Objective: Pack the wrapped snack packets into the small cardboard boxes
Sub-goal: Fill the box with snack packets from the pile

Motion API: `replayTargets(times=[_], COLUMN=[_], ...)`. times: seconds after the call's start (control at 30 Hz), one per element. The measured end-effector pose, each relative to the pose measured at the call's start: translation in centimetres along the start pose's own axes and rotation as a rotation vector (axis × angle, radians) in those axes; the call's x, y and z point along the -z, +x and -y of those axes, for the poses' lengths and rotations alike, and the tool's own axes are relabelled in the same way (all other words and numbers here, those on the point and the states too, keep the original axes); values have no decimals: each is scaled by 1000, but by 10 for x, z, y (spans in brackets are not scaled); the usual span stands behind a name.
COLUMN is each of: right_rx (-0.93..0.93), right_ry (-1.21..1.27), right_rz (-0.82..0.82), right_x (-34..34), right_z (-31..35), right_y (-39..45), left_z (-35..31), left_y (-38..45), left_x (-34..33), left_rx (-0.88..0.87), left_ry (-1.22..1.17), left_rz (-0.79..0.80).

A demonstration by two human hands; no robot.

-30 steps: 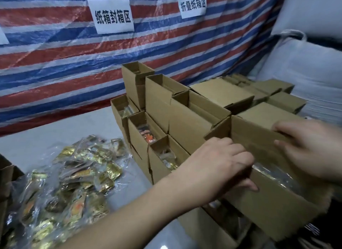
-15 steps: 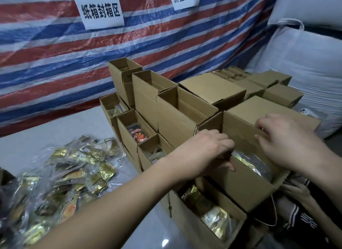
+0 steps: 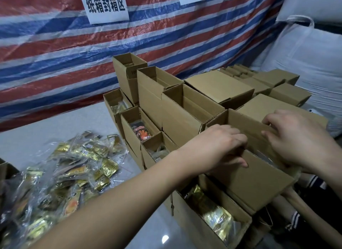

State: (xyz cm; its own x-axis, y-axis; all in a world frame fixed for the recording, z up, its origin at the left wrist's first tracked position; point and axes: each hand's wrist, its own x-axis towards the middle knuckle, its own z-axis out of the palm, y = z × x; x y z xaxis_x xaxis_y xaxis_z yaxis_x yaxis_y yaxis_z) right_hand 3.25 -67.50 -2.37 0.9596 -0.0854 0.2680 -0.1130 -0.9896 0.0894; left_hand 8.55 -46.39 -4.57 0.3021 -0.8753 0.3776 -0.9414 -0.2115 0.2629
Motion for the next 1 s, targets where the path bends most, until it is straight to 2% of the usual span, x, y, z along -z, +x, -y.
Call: replayTargets(times=[0.13,0.57,0.7,1.0], right_rx=[8,-18,-54,-88], right_ry=[29,76,67,25], right_rz=[34,-41,-8,35], right_x=[-5,-7,-9,-3], right_z=[0,21,21,27], right_y=[-1,15,16,12], left_z=[0,6,8,7], left_y=[-3,-11,-8,-20], left_x=[-4,9,10,7], left_rx=[-36,-141,-123,-92], left_ry=[23,90,140,180], left_rz=[-3,-76,-20,-31])
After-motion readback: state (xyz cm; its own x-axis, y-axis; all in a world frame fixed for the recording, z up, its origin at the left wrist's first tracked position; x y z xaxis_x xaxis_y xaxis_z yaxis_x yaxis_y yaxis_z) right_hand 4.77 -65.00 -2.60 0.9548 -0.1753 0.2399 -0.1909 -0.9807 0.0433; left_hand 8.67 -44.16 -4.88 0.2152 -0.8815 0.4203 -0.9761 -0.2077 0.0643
